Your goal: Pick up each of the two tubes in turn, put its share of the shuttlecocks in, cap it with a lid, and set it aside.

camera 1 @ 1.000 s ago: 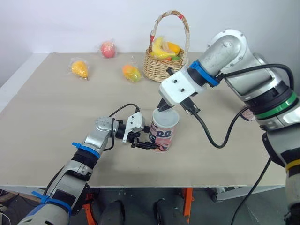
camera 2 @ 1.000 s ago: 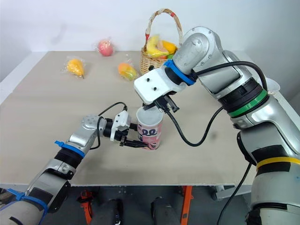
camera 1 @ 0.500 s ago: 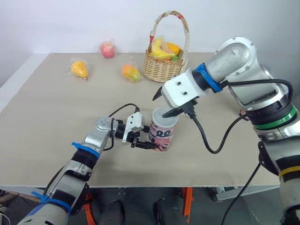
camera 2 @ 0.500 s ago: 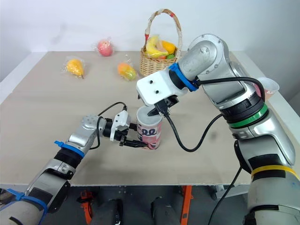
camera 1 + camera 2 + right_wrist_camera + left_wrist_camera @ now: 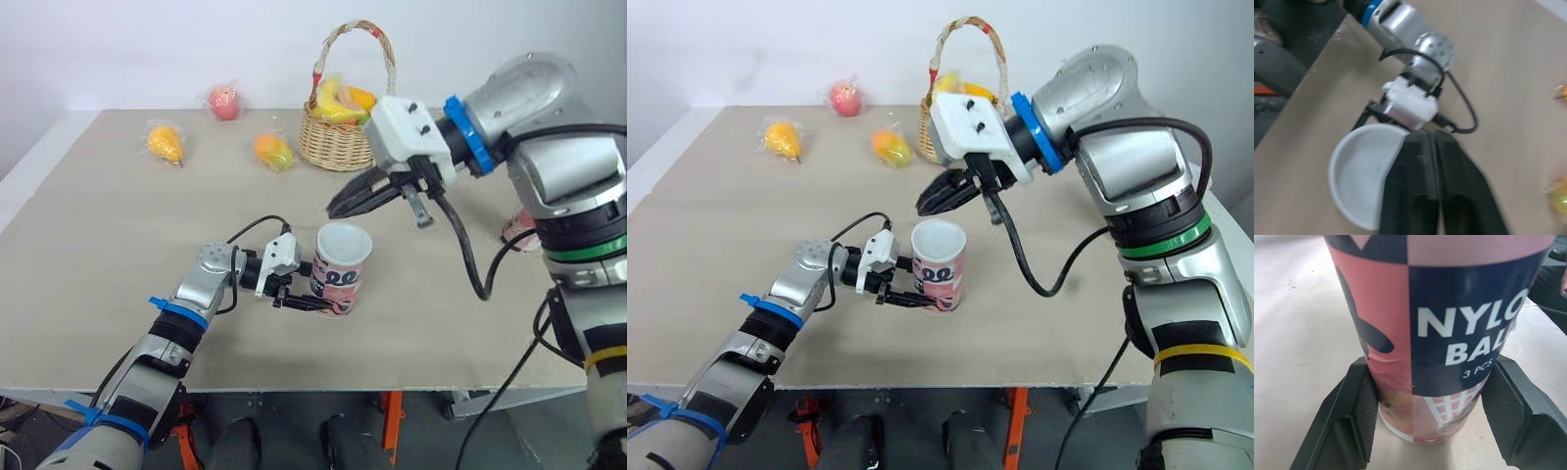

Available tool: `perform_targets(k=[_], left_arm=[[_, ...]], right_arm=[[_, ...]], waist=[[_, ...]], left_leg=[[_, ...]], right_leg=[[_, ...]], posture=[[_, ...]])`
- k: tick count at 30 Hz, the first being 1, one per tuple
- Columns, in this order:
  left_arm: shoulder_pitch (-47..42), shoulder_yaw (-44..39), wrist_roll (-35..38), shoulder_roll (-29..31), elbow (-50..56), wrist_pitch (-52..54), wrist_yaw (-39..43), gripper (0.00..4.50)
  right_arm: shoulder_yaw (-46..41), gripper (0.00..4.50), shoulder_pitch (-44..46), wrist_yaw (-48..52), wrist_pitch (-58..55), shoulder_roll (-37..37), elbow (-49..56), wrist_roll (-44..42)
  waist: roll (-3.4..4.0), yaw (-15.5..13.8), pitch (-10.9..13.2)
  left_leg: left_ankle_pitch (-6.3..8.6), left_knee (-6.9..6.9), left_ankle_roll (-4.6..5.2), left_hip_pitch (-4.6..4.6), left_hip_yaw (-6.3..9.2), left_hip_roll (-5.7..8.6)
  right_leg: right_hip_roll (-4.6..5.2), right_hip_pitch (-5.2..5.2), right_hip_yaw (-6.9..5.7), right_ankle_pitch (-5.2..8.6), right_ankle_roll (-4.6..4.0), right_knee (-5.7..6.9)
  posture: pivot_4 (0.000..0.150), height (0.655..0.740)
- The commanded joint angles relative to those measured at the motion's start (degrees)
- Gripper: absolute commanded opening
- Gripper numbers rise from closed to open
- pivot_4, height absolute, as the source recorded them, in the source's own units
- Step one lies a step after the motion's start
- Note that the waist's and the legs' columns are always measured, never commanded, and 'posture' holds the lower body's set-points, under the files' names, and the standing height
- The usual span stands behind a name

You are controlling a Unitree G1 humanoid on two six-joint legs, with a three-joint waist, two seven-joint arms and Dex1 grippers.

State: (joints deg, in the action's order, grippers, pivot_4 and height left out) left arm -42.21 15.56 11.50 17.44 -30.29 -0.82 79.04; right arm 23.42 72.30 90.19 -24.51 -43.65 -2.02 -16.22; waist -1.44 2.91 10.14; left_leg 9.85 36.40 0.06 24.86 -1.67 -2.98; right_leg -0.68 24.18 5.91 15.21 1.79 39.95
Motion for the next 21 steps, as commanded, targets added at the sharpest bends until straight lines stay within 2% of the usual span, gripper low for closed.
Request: perform_targets(k=[1, 14, 17, 19, 21], left_arm=[[0.5, -0.1, -2.2, 1.7, -1.6, 1.0, -1.5, 2.81], [0.5, -0.3, -2.1, 1.9, -1.5, 1.2, -1.7, 2.81], [0.5, -0.4, -2.1, 1.9, -1.6, 1.2, -1.8, 2.81], [0.4, -0.4, -2.1, 1.9, -1.6, 1.2, -1.9, 2.81], [0.4, -0.4, -2.0, 1.9, -1.6, 1.2, -2.1, 2.81]], right_arm=[[0.3, 0.1, 0.1, 2.3, 0.6, -0.7, 2.4, -0.9], [11.4, 0.1, -4.6, 2.3, 6.6, -2.9, 4.3, 8.8], [14.7, 0.1, -7.0, 2.2, 15.6, -4.3, 2.9, 17.2], [14.0, 0.1, -7.8, 1.8, 19.5, -3.6, 1.5, 19.7], [9.1, 0.1, -6.0, 1.1, 15.6, -0.6, -0.3, 15.2]], waist=[[0.0, 0.0, 0.0], [-0.01, 0.0, 0.0], [-0.1, 0.0, -0.2], [-0.31, 0.0, -0.3], [-0.45, 0.2, -0.4]], left_leg=[[0.0, 0.0, 0.0, 0.01, 0.01, 0.0], [0.0, 0.02, 0.0, 0.13, 0.03, 0.01], [0.0, 0.02, 0.0, 0.09, 0.05, 0.0], [0.01, 0.0, -0.01, -0.17, 0.03, 0.0], [0.02, -0.03, -0.03, -0.57, 0.03, -0.02]], right_leg=[[-0.01, 0.0, -0.01, 0.0, 0.01, 0.0], [-0.01, 0.1, -0.03, -0.12, 0.27, -0.01], [-0.01, 0.05, -0.05, -0.13, 0.26, -0.01], [-0.02, -0.16, -0.05, 0.0, 0.05, -0.02], [-0.01, -0.5, -0.05, 0.08, -0.07, -0.03]], posture=[[0.15, 0.7393], [0.15, 0.7393], [0.15, 0.7393], [0.15, 0.7393], [0.15, 0.7393]])
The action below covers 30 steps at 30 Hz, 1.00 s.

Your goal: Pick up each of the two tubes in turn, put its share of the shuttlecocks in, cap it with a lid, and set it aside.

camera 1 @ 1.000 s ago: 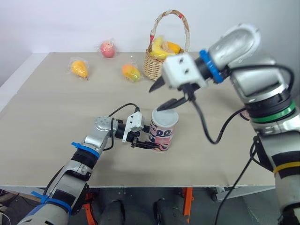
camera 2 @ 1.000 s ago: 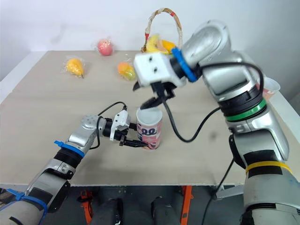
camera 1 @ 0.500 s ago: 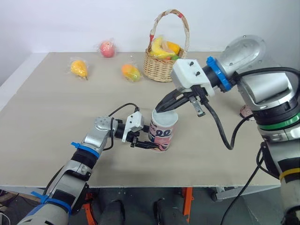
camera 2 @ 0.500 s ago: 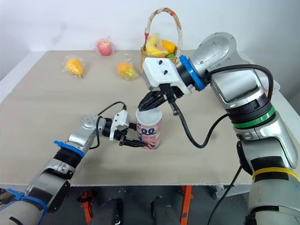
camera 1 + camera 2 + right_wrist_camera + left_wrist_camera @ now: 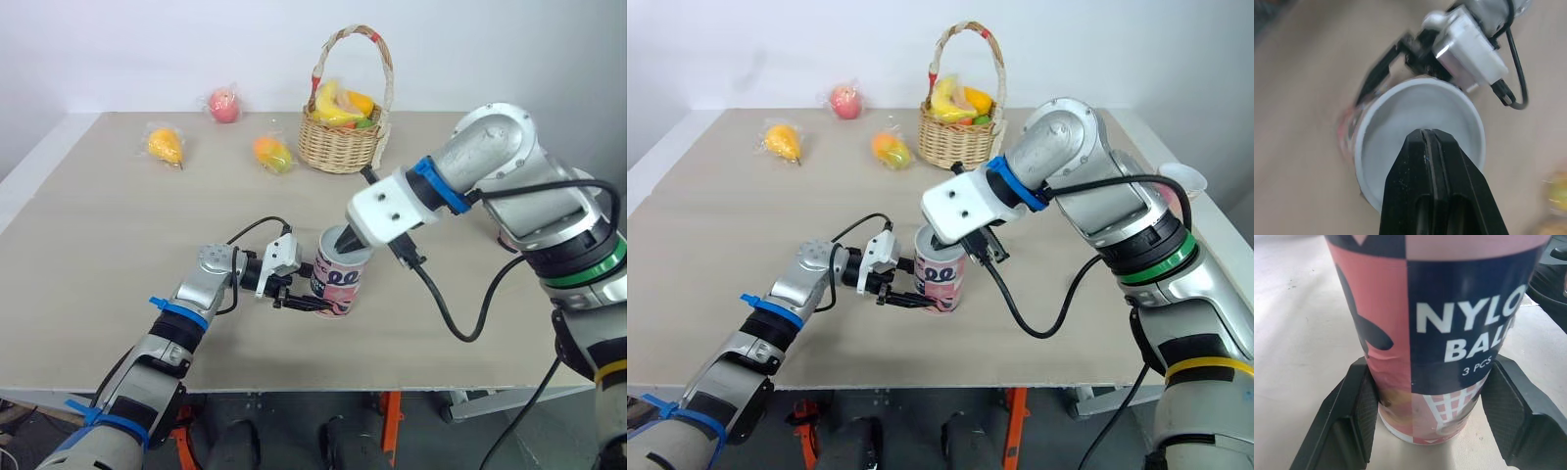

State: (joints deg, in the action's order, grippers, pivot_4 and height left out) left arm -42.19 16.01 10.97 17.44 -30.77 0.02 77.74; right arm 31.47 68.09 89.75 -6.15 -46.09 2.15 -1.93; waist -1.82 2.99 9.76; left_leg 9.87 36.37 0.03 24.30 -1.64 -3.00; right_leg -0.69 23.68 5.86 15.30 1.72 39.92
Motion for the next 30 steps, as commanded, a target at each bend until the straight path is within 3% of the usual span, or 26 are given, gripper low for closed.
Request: perform_targets(k=[1, 5, 9, 14, 17, 21, 22, 30], left_arm=[[0.3, -0.8, -1.5, 1.9, -1.2, 0.3, -0.8, 2.81], [0.3, -0.8, -1.6, 1.7, -1.1, 0.1, -0.9, 2.81], [0.4, -0.7, -1.7, 1.7, -0.8, -0.3, -0.8, 2.81], [0.3, -1.0, -0.4, 0.8, -0.1, 0.2, 0.0, 2.81], [-0.3, -1.6, 0.6, -0.4, 0.5, -0.5, 0.0, 2.81], [-1.5, -2.8, 0.9, -1.7, -0.5, -2.4, -1.1, 4.3], [-2.0, -3.3, 1.2, -2.3, -1.2, -3.1, -2.0, 4.46], [-3.9, -8.3, 2.3, -2.7, -2.9, -7.2, -5.2, 4.46]], right_arm=[[-1.3, 0.1, -0.9, 1.6, -5.1, 3.1, -5.0, -1.6], [-12.2, 0.1, 1.0, -0.5, -12.7, 4.6, -7.4, -10.2], [-18.9, 1.82, -3.4, -1.4, -19.9, 0.1, -3.5, -14.9], [-28.4, 4.34, -14.4, -6.7, -26.5, -5.3, 4.8, -20.1], [-34.6, 4.43, -23.3, -12.5, -30.9, -5.9, 9.4, -22.9], [-39.4, 4.5, -33.4, -20.5, -34.6, -4.1, 15.6, -25.4], [-40.2, 4.5, -35.4, -22.3, -35.6, -3.2, 17.0, -26.5], [-40.7, 4.5, -44.1, -28.9, -37.6, -0.3, 22.8, -30.7]], waist=[[-0.1, 0.3, 0.0], [-0.05, 0.6, 0.2], [-0.05, 0.5, 0.2], [0.03, 0.0, 0.2], [0.09, -0.2, 0.2], [0.09, -0.4, 0.3], [0.09, -0.4, 0.3], [0.07, -0.4, 0.3]], left_leg=[[0.01, 0.0, -0.01, -0.19, 0.02, -0.02], [0.0, -0.01, 0.0, -0.26, -0.01, -0.08], [-0.03, -0.01, 0.03, -0.05, -0.04, -0.05], [0.22, -0.1, -0.17, 0.16, 0.03, 0.03], [0.24, -0.09, -0.17, 0.38, 0.06, 0.05], [0.24, -0.02, -0.17, 0.65, 0.16, 0.13], [0.23, 0.0, -0.16, 0.75, 0.17, 0.15], [0.23, 0.01, -0.16, 0.9, 0.17, 0.22]], right_leg=[[0.0, -0.14, -0.01, 0.03, -0.05, -0.02], [0.1, -0.17, -0.01, -0.01, -0.18, -0.03], [0.16, -0.07, -0.06, -0.11, -0.1, -0.02], [0.08, 0.04, 0.0, 0.07, 0.2, -0.06], [0.03, 0.26, 0.05, 0.12, 0.33, -0.02], [0.04, 0.38, 0.03, 0.11, 0.48, -0.04], [0.05, 0.46, 0.04, 0.1, 0.52, -0.05], [0.06, 0.56, 0.1, 0.08, 0.65, -0.1]], posture=[[0.15, 0.7393], [0.15, 0.7393], [0.15, 0.7393], [0.15, 0.7393], [0.15, 0.7393], [0.15, 0.7393], [0.15, 0.7393], [0.15, 0.7393]])
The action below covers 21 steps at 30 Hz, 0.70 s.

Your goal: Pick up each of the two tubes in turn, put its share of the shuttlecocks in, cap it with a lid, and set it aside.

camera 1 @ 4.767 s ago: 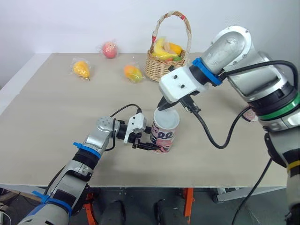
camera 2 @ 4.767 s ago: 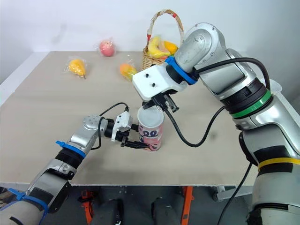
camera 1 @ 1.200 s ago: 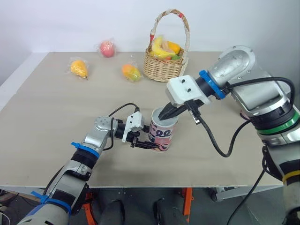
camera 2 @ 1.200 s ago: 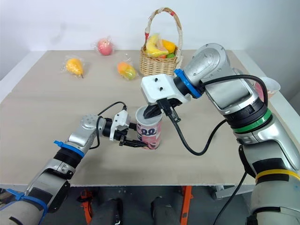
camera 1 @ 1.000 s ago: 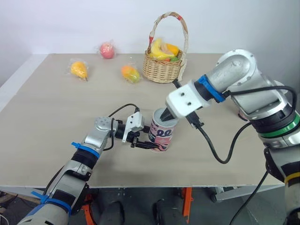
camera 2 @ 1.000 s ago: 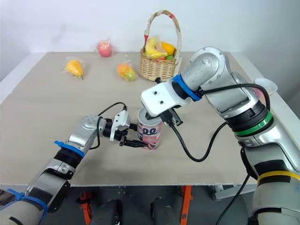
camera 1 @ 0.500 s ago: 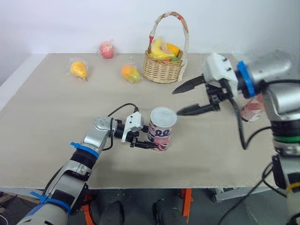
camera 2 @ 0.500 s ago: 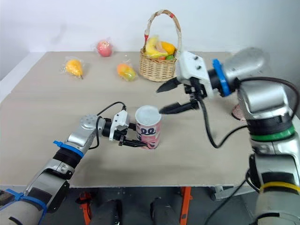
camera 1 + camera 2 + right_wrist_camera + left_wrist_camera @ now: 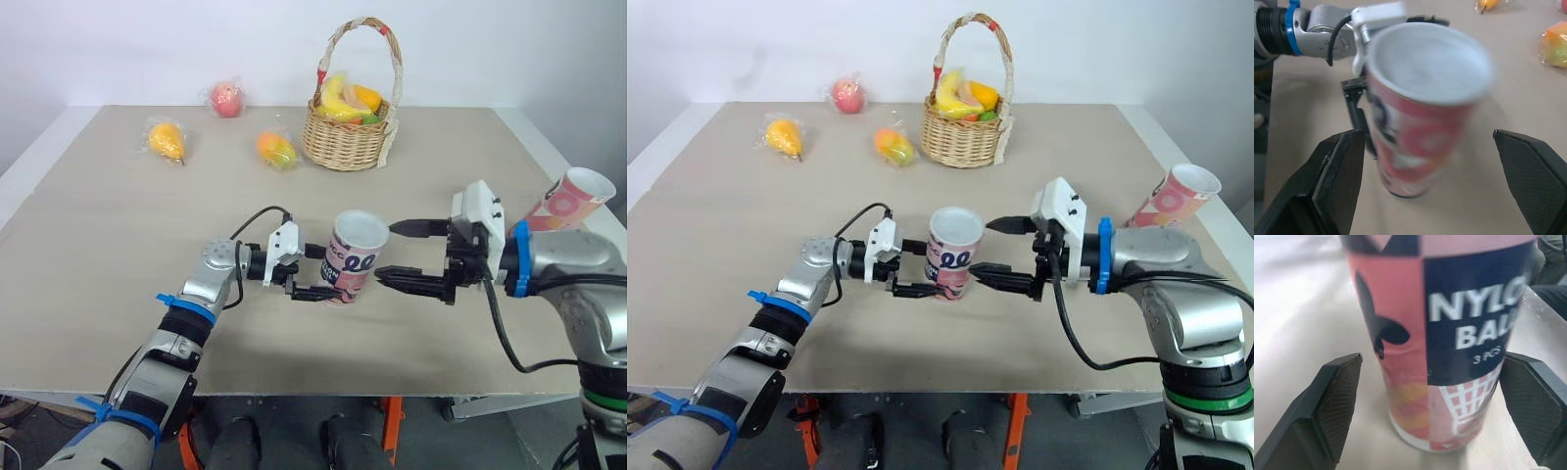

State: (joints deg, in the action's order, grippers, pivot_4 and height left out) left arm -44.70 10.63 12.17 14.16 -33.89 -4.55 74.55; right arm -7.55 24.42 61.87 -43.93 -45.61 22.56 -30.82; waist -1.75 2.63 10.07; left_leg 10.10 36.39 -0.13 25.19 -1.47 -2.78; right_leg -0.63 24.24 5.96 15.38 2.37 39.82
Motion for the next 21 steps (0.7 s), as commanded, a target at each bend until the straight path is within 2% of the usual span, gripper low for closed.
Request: perform_targets(k=[1, 5, 14, 21], left_arm=[[-0.7, -2.8, 1.8, 1.7, 1.9, 0.0, -0.6, 4.46], [3.6, -1.2, 3.3, 7.5, 9.6, 6.1, 6.4, 4.46], [8.5, -7.0, 5.3, 17.4, 16.8, 9.2, 5.5, 4.46], [14.1, -17.5, 21.2, 27.2, 35.1, 23.8, 7.4, 4.46]], right_arm=[[-1.7, 4.5, -0.7, -1.0, 0.1, -1.0, 2.2, -2.3], [-1.6, 4.5, -1.4, -0.8, 0.5, -1.8, 1.2, -3.5], [2.6, 4.5, -0.9, -2.6, 2.8, -1.2, -1.1, -1.0], [8.3, 4.5, -0.6, -6.2, 9.9, 3.8, -6.2, 4.8]], waist=[[0.0, 0.0, 0.0], [-0.01, 0.2, 0.0], [-0.04, 0.1, 0.0], [-0.13, 0.3, 0.1]], left_leg=[[0.0, 0.0, 0.0, 0.0, -0.01, 0.0], [0.0, -0.01, 0.0, -0.01, -0.01, -0.01], [0.01, -0.03, 0.0, 0.0, 0.04, -0.06], [0.03, -0.08, 0.0, -0.01, 0.0, -0.19]], right_leg=[[0.0, 0.0, 0.01, 0.0, 0.0, 0.0], [0.0, -0.01, 0.0, -0.01, 0.01, -0.03], [0.01, -0.04, -0.09, 0.01, -0.04, -0.08], [-0.04, -0.01, -0.12, 0.04, -0.11, -0.11]], posture=[[0.15, 0.7393], [0.15, 0.7393], [0.15, 0.7393], [0.15, 0.7393]])
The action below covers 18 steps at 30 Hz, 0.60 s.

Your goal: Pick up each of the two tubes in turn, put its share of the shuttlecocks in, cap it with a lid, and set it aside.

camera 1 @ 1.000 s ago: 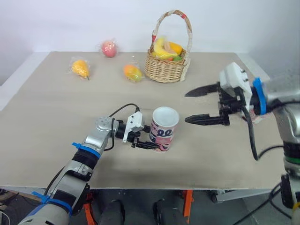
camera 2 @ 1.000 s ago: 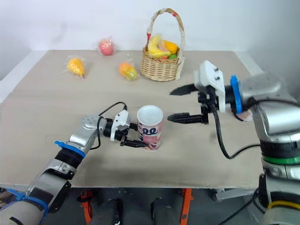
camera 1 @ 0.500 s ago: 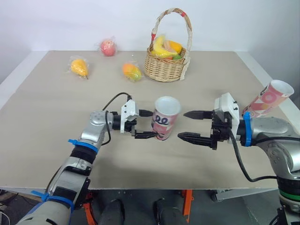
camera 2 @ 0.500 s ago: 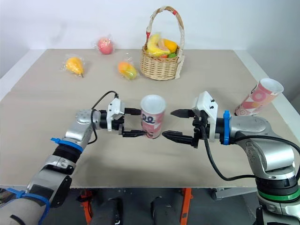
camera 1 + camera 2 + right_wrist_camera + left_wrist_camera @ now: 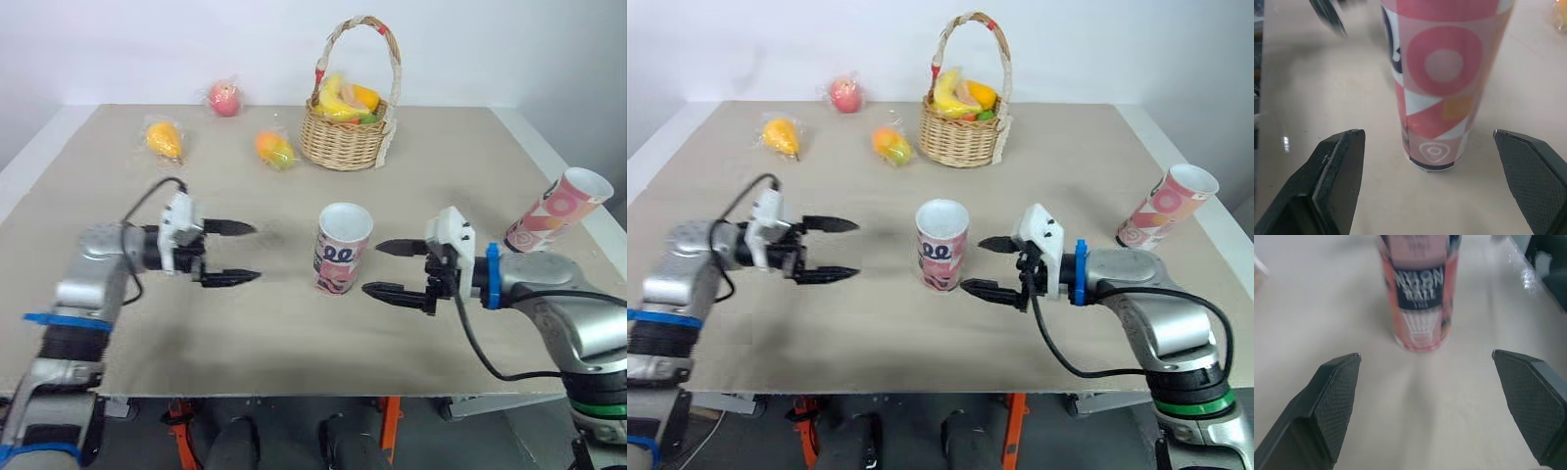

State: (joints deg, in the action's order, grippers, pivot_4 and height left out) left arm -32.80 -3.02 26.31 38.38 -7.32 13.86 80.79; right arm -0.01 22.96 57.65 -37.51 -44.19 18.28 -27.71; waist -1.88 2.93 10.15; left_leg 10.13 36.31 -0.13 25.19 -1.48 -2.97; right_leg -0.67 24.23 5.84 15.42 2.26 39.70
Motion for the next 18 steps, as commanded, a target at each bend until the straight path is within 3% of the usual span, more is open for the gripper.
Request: perform_targets(k=[1, 6, 18], left_arm=[[3.3, -4.9, 9.2, 4.2, 11.3, 7.3, 1.2, 4.46], [5.8, -8.8, 16.0, 6.0, 18.5, 12.7, -0.8, 4.46], [9.3, -8.0, 16.0, 5.4, 22.1, 11.6, -3.7, 4.46]], right_arm=[[1.3, 4.5, 1.2, -2.4, 4.4, 3.5, -3.0, 2.2], [3.9, 4.5, 3.9, -2.0, 6.4, 7.4, -6.3, 3.0], [7.8, 4.5, 9.4, -1.5, 11.9, 14.4, -14.6, 6.0]], waist=[[0.0, 0.0, 0.0], [0.01, -0.3, 0.1], [0.01, -0.3, 0.1]], left_leg=[[0.02, 0.0, -0.03, 0.0, 0.01, -0.03], [0.03, 0.06, -0.04, 0.01, 0.06, 0.02], [0.03, 0.1, -0.04, -0.02, 0.0, -0.04]], right_leg=[[-0.01, -0.01, -0.02, 0.01, -0.01, -0.01], [0.05, -0.07, -0.11, 0.02, -0.01, -0.01], [-0.01, -0.06, -0.07, -0.04, -0.04, -0.02]], posture=[[0.15, 0.7393], [0.15, 0.7393], [0.15, 0.7393]])
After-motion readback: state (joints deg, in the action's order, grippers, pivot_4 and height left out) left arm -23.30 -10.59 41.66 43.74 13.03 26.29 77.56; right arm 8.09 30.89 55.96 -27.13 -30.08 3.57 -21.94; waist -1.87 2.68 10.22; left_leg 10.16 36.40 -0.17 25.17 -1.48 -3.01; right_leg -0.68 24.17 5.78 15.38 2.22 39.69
